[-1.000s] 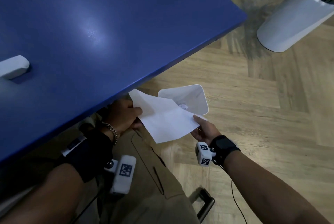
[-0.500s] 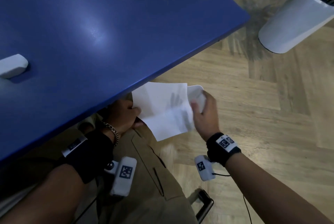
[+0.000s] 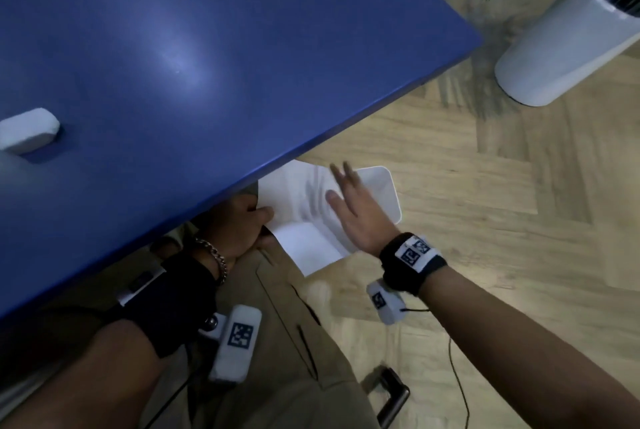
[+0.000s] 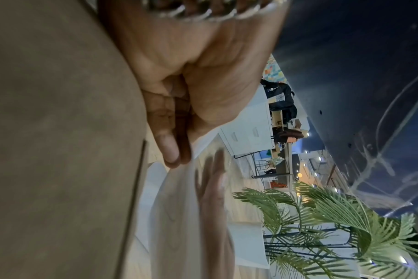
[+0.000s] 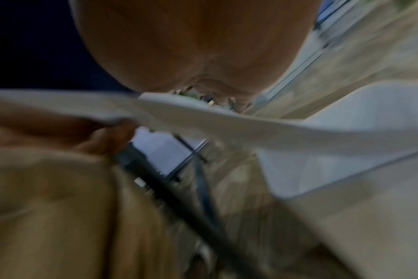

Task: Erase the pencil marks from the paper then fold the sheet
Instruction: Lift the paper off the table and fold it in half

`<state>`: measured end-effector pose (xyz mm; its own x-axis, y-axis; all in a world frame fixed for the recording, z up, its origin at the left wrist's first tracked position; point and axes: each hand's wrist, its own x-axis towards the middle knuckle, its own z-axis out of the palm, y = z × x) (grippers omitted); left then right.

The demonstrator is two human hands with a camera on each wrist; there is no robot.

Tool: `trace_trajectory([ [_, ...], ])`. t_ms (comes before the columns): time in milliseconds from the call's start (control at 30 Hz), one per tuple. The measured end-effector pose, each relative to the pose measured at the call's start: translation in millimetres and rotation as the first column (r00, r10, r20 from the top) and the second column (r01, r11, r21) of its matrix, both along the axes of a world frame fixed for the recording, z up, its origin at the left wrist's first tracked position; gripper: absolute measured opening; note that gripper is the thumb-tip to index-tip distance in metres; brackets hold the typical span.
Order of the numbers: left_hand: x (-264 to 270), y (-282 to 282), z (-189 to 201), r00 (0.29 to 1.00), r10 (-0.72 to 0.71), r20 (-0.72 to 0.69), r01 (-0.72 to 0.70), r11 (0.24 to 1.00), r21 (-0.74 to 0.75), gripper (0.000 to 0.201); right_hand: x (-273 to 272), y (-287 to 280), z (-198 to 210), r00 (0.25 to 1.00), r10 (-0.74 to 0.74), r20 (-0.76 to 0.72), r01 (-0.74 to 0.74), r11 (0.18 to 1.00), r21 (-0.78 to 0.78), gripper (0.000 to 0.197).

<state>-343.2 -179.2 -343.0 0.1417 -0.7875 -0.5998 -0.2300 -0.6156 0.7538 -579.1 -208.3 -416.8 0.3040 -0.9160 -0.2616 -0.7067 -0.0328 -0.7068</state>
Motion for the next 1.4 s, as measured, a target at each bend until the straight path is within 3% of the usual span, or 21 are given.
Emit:
trace_trajectory([
  [67, -4, 1, -1, 0.999, -0.010, -0.039, 0.009, 1.000, -0.002, 0.020, 33, 23, 22, 0.945, 0.224, 0.239, -0.203, 0.973, -0.111, 0.060],
  [100, -5, 2, 2, 0.998, -0.026, -0.051, 0.026, 1.000, -0.009, 0.019, 40, 32, 18, 0.917, 0.327, 0.227, -0.307, 0.944, -0.119, 0.059],
  [167, -3, 4, 1, 0.998, -0.041, -0.053, 0.040, 0.999, -0.031, 0.021, 29, 32, -10, 0.933, 0.358, -0.024, -0.357, 0.933, 0.029, 0.058],
  [233, 0, 6, 2, 0.995, -0.015, -0.099, 0.013, 1.000, -0.022, 0.027, -5, 16, -41, 0.869, 0.259, -0.420, -0.206, 0.964, 0.169, 0.057],
  [300, 3, 7, 3, 0.984, 0.024, -0.178, -0.028, 0.999, -0.024, 0.028, -37, -3, -53, 0.822, 0.129, -0.555, -0.035, 0.983, 0.178, 0.060],
  [333, 5, 8, 3, 0.977, 0.059, -0.207, -0.066, 0.997, -0.031, 0.024, -48, -11, -54, 0.860, 0.036, -0.509, 0.032, 0.992, 0.124, 0.063],
  [400, 9, 9, 6, 0.948, 0.139, -0.288, -0.149, 0.989, -0.014, 0.016, -58, -20, -47, 0.944, -0.223, -0.243, 0.245, 0.967, 0.065, 0.060],
  [433, 10, 9, 9, 0.931, 0.158, -0.330, -0.168, 0.986, -0.001, 0.015, -60, -21, -44, 0.927, -0.370, -0.062, 0.375, 0.912, 0.165, 0.056],
  [467, 11, 9, 13, 0.917, 0.172, -0.360, -0.183, 0.983, 0.005, 0.017, -61, -21, -41, 0.861, -0.502, 0.086, 0.446, 0.825, 0.348, 0.053],
  [533, 16, 9, 15, 0.912, 0.164, -0.376, -0.189, 0.982, -0.031, 0.022, -65, -17, -37, 0.724, -0.656, 0.214, 0.385, 0.641, 0.664, 0.049],
  [633, 22, 10, 18, 0.941, 0.154, -0.302, -0.172, 0.984, -0.036, 0.028, -73, -12, -35, 0.694, -0.688, 0.211, 0.313, 0.553, 0.772, 0.048],
  [767, 27, 11, 7, 0.943, 0.267, -0.199, -0.256, 0.963, 0.081, 0.018, -70, -11, -35, 0.656, -0.684, 0.320, 0.224, 0.581, 0.782, 0.032],
  [833, 26, 10, -1, 0.987, 0.160, -0.016, -0.159, 0.987, 0.009, 0.031, -73, -13, -40, 0.675, -0.669, 0.311, 0.276, 0.620, 0.734, 0.024],
  [933, 21, 11, 0, 0.953, 0.018, 0.301, 0.019, 0.993, -0.120, 0.048, -79, -25, -53, 0.743, -0.633, 0.218, 0.421, 0.695, 0.583, 0.020],
  [1000, 17, 9, 1, 0.936, -0.040, 0.349, 0.093, 0.986, -0.139, 0.052, -75, -35, -50, 0.808, -0.584, 0.082, 0.512, 0.763, 0.395, 0.019],
  [1067, 15, 6, -1, 0.942, -0.087, 0.325, 0.134, 0.983, -0.124, 0.040, -64, -42, -32, 0.827, -0.555, -0.087, 0.561, 0.823, 0.087, 0.029],
  [1100, 14, 5, -1, 0.946, -0.113, 0.304, 0.153, 0.982, -0.112, 0.035, -51, -44, -19, 0.837, -0.542, -0.074, 0.541, 0.840, -0.040, 0.035],
  [1167, 15, 4, -5, 0.951, -0.131, 0.279, 0.167, 0.980, -0.109, 0.039, -11, -37, 12, 0.919, -0.381, 0.105, 0.395, 0.900, -0.184, 0.047],
  [1233, 16, 3, -9, 0.957, -0.124, 0.261, 0.163, 0.978, -0.132, 0.057, 34, -17, 35, 0.958, -0.049, 0.283, 0.127, 0.956, -0.263, 0.056],
  [1300, 16, 3, -13, 0.972, -0.097, 0.214, 0.133, 0.978, -0.160, 0.074, 62, 4, 37, 0.955, 0.260, 0.145, -0.206, 0.929, -0.307, 0.062],
  [1400, 20, 4, -11, 0.994, 0.021, 0.103, -0.005, 0.989, -0.151, 0.071, 41, 12, -12, 0.915, 0.351, -0.196, -0.381, 0.913, -0.143, 0.061],
])
